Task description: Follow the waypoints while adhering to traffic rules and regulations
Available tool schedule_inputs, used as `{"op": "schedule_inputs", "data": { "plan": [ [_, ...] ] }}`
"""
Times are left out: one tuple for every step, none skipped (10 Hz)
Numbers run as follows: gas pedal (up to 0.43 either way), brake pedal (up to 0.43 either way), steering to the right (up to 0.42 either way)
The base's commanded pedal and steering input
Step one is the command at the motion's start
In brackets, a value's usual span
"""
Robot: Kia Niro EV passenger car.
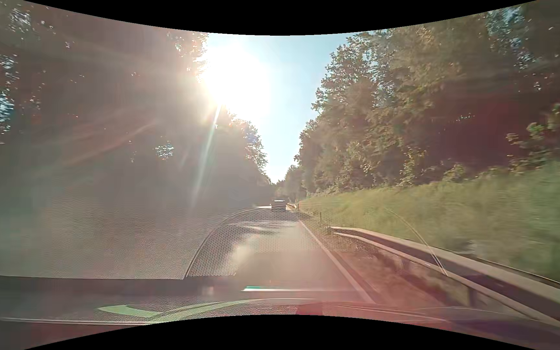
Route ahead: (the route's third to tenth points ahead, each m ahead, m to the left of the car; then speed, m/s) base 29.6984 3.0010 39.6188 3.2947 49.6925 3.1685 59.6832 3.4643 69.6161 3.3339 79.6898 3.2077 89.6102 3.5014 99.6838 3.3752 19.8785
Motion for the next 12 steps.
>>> {"op": "schedule_inputs", "data": {
  "plan": [
    [0.287,0.000,-0.004],
    [0.287,0.000,-0.004],
    [0.287,0.000,-0.004],
    [0.287,0.000,-0.004],
    [0.287,0.000,-0.005],
    [0.280,0.000,-0.004],
    [0.268,0.000,-0.004],
    [0.248,0.000,-0.004],
    [0.248,0.000,-0.004],
    [0.248,0.000,-0.004],
    [0.240,0.000,-0.004],
    [0.240,0.000,-0.004]
  ]
}}
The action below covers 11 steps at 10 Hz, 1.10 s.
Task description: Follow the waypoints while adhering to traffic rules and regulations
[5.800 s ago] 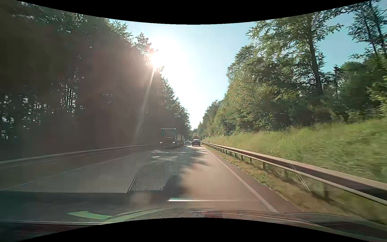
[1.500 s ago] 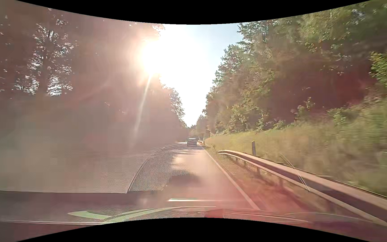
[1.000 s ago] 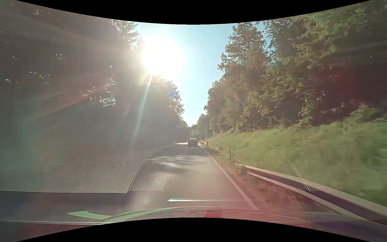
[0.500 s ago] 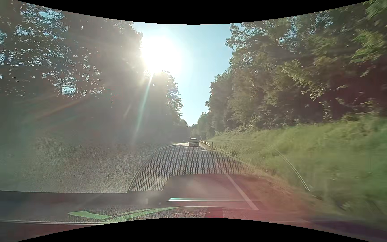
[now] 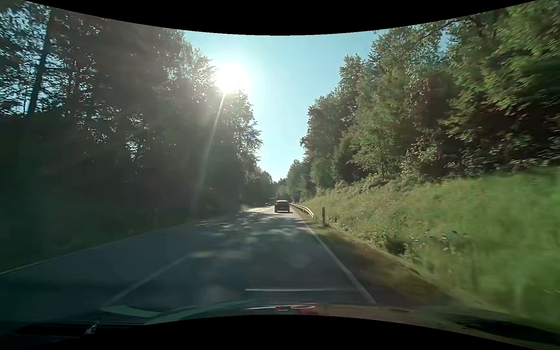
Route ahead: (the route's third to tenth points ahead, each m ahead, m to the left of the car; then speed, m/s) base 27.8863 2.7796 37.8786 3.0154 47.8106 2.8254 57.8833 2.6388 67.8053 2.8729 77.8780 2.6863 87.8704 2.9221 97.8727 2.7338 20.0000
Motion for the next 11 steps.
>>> {"op": "schedule_inputs", "data": {
  "plan": [
    [0.240,0.000,-0.004],
    [0.240,0.000,-0.003],
    [0.240,0.000,-0.003],
    [0.240,0.000,-0.003],
    [0.240,0.000,-0.003],
    [0.240,0.000,-0.003],
    [0.240,0.000,-0.003],
    [0.240,0.000,-0.003],
    [0.240,0.000,-0.003],
    [0.240,0.000,-0.002],
    [0.240,0.000,-0.001]
  ]
}}
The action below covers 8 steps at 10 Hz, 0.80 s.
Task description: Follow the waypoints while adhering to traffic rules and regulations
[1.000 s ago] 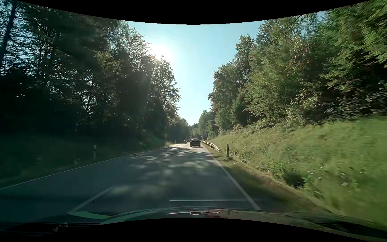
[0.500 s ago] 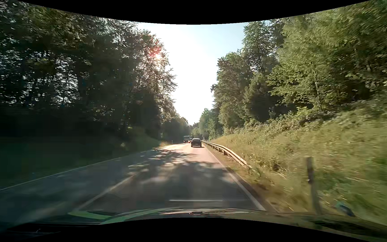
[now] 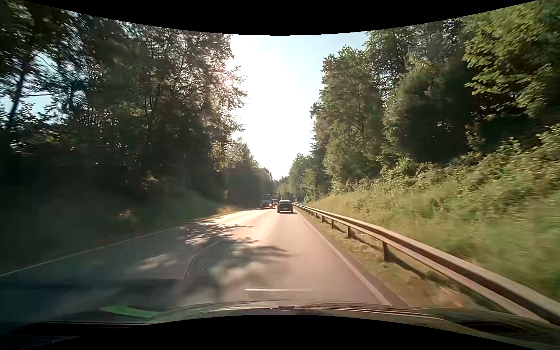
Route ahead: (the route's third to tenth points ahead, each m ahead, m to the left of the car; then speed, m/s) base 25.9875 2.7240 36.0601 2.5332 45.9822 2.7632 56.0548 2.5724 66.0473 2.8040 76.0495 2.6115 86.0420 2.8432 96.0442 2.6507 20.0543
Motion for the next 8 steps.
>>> {"op": "schedule_inputs", "data": {
  "plan": [
    [0.240,0.000,0.000],
    [0.240,0.000,0.000],
    [0.240,0.000,0.000],
    [0.240,0.000,0.001],
    [0.240,0.000,0.001],
    [0.240,0.000,0.001],
    [0.240,0.000,0.001],
    [0.240,0.000,0.002]
  ]
}}
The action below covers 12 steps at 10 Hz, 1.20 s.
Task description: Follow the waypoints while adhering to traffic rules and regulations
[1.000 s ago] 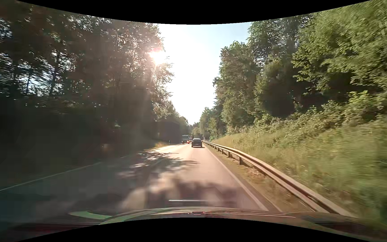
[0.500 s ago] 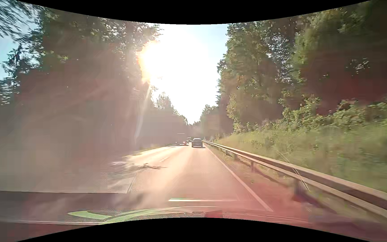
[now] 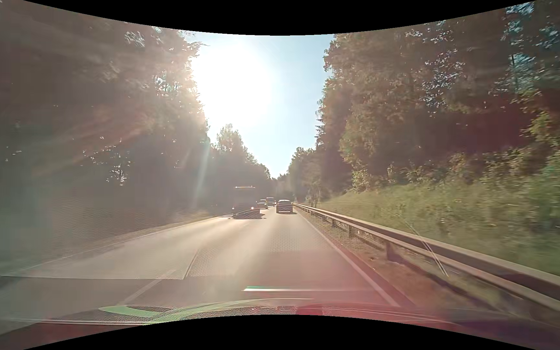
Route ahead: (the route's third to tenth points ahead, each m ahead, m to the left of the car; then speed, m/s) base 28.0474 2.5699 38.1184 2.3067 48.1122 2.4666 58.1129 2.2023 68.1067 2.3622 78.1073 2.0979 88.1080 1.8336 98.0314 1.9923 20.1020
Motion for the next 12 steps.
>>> {"op": "schedule_inputs", "data": {
  "plan": [
    [0.228,0.000,0.002],
    [0.228,0.000,0.002],
    [0.228,0.000,0.002],
    [0.228,0.000,0.002],
    [0.220,0.000,0.002],
    [0.209,0.000,0.002],
    [0.209,0.000,0.002],
    [0.209,0.000,0.002],
    [0.209,0.000,0.001],
    [0.209,0.000,0.001],
    [0.209,0.000,0.000],
    [0.209,0.000,0.000]
  ]
}}
